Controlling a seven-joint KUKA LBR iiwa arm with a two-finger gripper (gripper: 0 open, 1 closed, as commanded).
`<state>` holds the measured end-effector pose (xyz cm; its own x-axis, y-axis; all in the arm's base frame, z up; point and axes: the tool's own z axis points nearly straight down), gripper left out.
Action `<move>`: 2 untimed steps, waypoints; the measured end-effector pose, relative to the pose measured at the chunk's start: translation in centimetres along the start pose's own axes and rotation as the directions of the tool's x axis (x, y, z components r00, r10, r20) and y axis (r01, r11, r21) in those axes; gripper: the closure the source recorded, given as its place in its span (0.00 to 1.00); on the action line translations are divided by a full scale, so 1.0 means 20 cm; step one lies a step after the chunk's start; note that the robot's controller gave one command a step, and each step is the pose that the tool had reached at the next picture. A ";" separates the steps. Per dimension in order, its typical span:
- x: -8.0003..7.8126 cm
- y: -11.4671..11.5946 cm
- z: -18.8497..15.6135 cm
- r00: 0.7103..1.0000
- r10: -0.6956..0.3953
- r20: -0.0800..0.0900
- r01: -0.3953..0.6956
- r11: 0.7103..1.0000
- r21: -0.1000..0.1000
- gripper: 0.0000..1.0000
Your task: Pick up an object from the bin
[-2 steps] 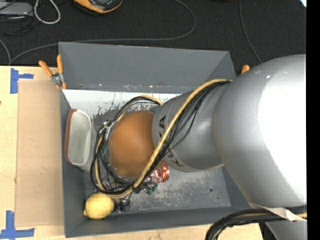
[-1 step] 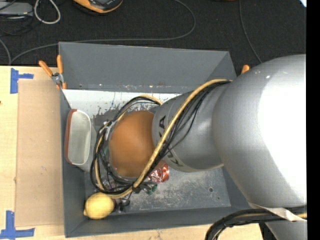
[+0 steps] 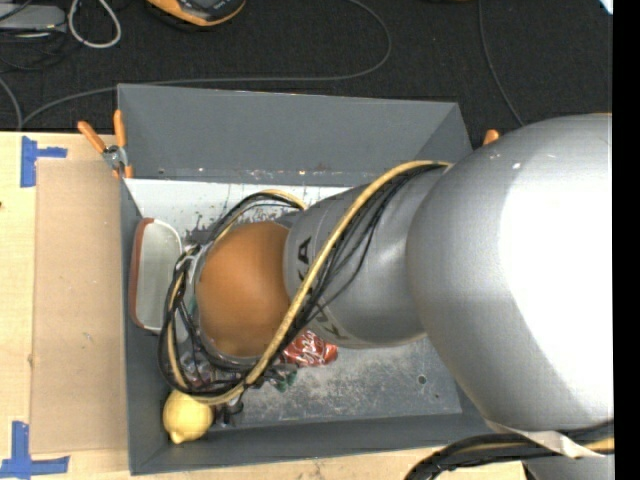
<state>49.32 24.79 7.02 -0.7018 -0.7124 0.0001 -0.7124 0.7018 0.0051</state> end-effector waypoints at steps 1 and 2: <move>0.08 0.03 -0.01 0.999 -0.031 0.015 0.031 0.999 0.009 1.00; 0.06 0.02 0.00 1.000 0.003 0.005 -0.003 1.000 0.004 1.00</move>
Offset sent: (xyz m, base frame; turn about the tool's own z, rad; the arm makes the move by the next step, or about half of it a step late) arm -0.0138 -0.0044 -0.0002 0.0012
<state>48.22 24.26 7.06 -0.7041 -0.7101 -0.0052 -0.7101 0.7041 0.0012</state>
